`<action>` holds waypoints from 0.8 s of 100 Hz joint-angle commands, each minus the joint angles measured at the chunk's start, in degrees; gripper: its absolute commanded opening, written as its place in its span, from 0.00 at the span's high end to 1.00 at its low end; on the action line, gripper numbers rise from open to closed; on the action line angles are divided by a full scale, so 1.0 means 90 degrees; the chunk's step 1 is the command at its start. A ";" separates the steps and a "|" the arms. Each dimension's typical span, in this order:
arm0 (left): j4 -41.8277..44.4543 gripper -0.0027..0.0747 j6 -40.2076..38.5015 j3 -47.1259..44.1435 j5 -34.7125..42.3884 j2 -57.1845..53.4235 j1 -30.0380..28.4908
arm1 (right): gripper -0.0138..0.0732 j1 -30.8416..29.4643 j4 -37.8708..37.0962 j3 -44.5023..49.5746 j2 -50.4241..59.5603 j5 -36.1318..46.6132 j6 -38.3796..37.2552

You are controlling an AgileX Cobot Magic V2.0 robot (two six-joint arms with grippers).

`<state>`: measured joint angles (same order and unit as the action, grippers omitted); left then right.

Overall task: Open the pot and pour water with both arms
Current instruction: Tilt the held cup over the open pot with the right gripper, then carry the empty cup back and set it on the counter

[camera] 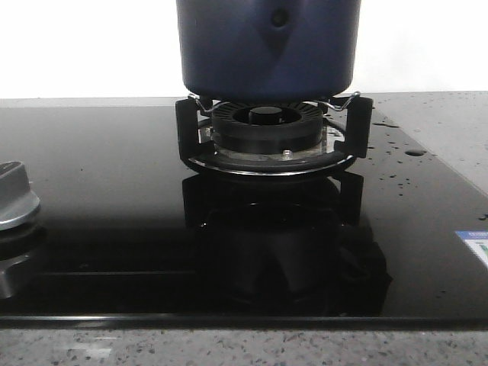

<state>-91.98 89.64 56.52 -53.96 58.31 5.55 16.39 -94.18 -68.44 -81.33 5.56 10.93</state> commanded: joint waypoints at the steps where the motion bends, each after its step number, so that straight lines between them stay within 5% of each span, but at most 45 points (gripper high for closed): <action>1: -0.0585 0.69 0.0008 0.0202 0.0017 -0.0132 -0.0018 | 0.53 0.0107 -0.0496 -0.0251 0.0214 -0.0100 0.0000; 24: -0.0534 0.69 0.0008 0.0202 0.0052 -0.0132 -0.0018 | 0.53 0.0576 -0.1518 -0.0473 0.0203 -0.0910 0.0000; 54: -0.0534 0.69 0.0008 0.0202 0.0061 -0.0132 -0.0018 | 0.53 0.0605 -0.1487 -0.0682 0.0180 -0.0972 -0.0070; 69: -0.0534 0.69 0.0008 0.0202 0.0082 -0.0132 -0.0018 | 0.56 0.0605 -0.0136 -0.0682 0.0236 -0.1049 -0.1725; 80: -0.0534 0.69 0.0008 0.0202 0.0082 -0.0132 -0.0018 | 0.62 0.0680 0.1102 -0.0670 0.0499 -0.2003 -0.3341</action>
<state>-91.49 89.64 56.52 -53.41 58.31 5.55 22.14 -92.49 -72.37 -81.05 -4.03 -8.34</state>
